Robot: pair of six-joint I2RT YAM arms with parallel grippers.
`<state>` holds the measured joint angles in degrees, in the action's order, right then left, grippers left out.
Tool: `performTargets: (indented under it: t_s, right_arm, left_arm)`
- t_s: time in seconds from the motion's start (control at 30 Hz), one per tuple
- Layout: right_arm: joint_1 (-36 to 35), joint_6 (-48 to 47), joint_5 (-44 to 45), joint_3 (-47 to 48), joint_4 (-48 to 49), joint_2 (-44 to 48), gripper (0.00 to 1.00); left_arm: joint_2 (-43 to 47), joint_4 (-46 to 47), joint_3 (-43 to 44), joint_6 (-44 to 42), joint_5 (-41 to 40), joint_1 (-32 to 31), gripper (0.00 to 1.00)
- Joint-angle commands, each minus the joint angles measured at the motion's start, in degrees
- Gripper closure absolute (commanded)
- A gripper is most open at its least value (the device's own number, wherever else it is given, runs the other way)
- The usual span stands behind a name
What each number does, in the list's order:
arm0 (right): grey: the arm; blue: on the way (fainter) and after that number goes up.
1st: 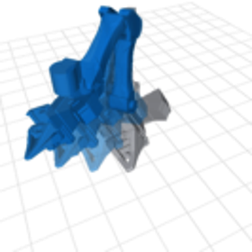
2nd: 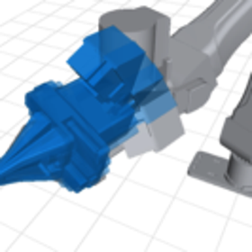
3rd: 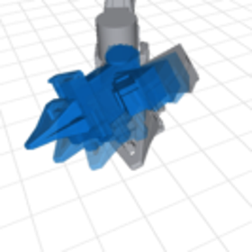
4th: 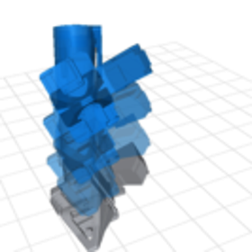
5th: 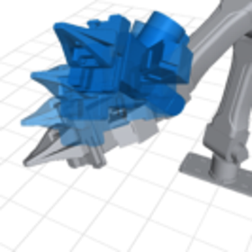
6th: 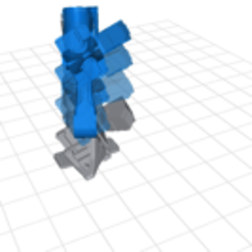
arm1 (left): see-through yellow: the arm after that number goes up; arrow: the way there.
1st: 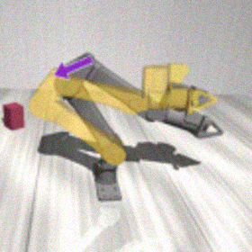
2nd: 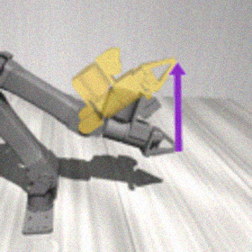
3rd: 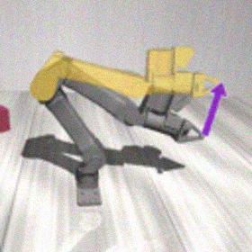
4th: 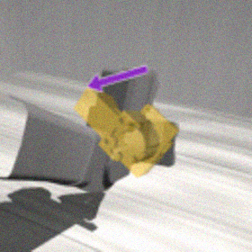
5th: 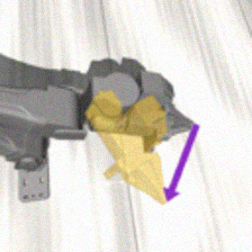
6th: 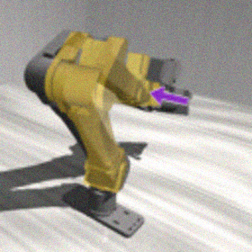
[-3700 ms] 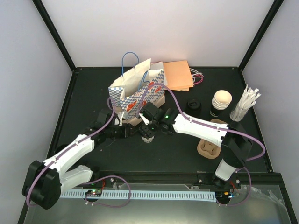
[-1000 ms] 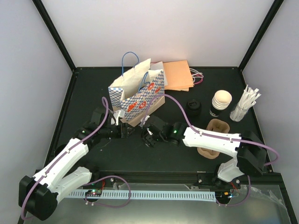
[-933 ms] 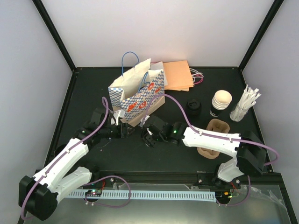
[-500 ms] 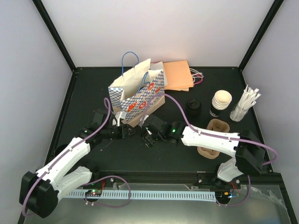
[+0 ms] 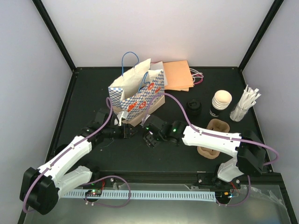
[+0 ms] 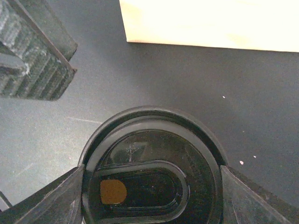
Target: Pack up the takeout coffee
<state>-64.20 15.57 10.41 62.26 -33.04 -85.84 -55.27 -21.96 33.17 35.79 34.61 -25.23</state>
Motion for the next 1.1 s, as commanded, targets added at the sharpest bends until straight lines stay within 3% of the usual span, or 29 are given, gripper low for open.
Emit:
performTargets:
  t_s: [0.0, 0.37, 0.67, 1.07]
  right_arm:
    - [0.50, -0.77, 2.36, 2.96, -8.42, -1.16, 0.24]
    - [1.10, -1.66, 2.87, 6.69, -8.34, -1.92, 0.19]
    - [1.15, -1.54, 4.08, 8.20, -9.21, -0.88, 0.00]
    - [1.14, -1.41, 4.51, 10.01, -10.50, 2.85, 0.00]
  left_arm:
    - [-0.04, 0.89, 1.08, -0.13, 0.81, -0.32, 0.58]
    - [-0.08, -0.09, 1.81, -0.87, -0.04, -0.34, 0.57]
    - [0.20, -0.94, 1.99, -1.25, -0.25, -0.34, 0.57]
    - [1.56, -1.98, 1.99, -2.03, -0.60, -0.34, 0.56]
